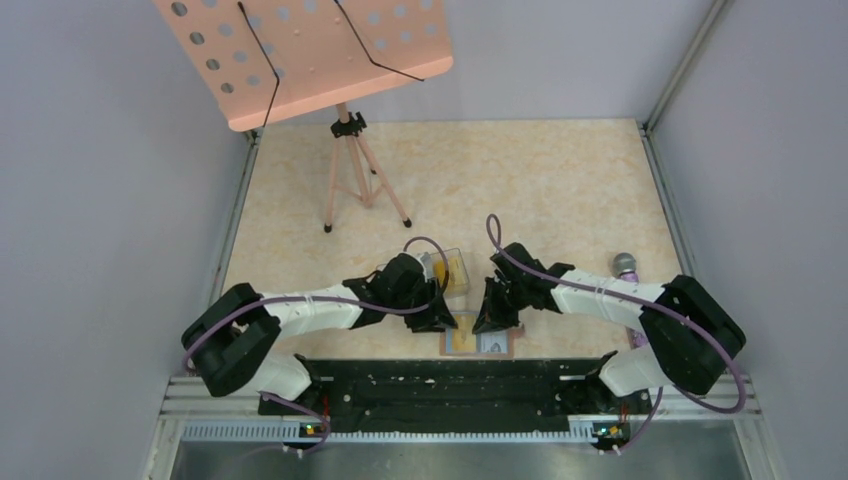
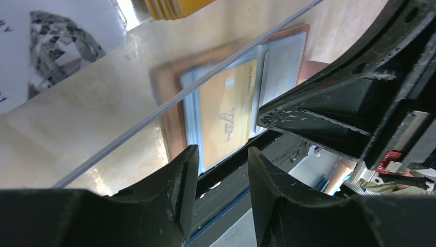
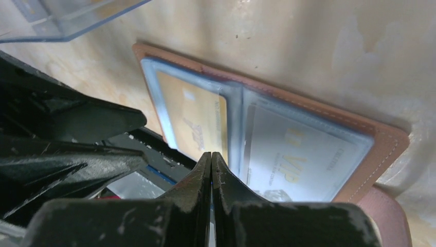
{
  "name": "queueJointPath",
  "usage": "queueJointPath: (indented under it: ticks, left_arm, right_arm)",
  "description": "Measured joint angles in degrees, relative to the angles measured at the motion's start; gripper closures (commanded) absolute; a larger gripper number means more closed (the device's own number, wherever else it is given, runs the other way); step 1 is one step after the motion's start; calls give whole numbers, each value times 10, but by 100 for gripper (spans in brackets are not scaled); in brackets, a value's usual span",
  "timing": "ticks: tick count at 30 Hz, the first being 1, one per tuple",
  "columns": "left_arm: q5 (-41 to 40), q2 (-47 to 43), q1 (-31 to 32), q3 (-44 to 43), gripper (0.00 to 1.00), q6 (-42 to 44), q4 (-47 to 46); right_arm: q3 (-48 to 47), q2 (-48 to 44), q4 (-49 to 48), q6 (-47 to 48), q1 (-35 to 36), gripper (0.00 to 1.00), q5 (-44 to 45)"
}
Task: Put the credit cards into the card holder
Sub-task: Insert the credit card into the card holder.
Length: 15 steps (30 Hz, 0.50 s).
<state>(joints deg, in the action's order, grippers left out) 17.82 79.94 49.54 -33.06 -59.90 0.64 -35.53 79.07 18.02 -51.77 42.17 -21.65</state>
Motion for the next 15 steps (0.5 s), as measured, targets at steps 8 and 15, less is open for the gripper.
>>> queueJointPath:
  ticks: [8,15]
  left_arm:
    - [5,32,14,-19,54,13,-11]
    - [-1,48,28,-34,52,31,-5]
  right_arm:
    - [4,35,-18,0,5,100,12]
    - [6,46,-27,-4,11,100,13]
